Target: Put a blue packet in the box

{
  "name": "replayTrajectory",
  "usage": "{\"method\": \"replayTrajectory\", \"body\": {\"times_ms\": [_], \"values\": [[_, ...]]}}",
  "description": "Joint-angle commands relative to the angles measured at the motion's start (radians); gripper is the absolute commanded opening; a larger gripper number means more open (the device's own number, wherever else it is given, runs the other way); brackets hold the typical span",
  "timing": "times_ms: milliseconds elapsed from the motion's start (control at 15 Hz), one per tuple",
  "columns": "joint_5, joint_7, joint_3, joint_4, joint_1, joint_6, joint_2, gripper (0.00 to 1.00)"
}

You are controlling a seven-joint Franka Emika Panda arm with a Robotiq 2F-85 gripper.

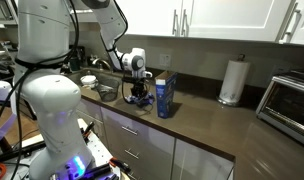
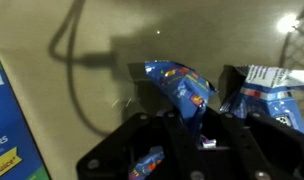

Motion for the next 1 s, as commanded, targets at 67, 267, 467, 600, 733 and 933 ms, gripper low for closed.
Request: {"method": "replayTrajectory", "body": {"times_ms": [67, 267, 467, 600, 733, 933], "values": [[-0.068, 0.066, -0.008, -0.022, 0.008, -0.101, -0.116, 0.03], [-0.081, 0.069, 0.006, -0.022, -0.001, -0.184, -0.191, 0.02], [-0.064, 0.058, 0.024, -0.021, -0.011, -0.3, -0.283, 0.05], [-0.069, 0.061, 0.036, -0.02, -0.017, -0.377, -0.354, 0.04], [-0.078, 0.073, 0.044, -0.009, -0.028, -0.441, -0.419, 0.04], [-0.08, 0.083, 0.051, 0.005, -0.05, -0.509, -0.511, 0.04]]}}
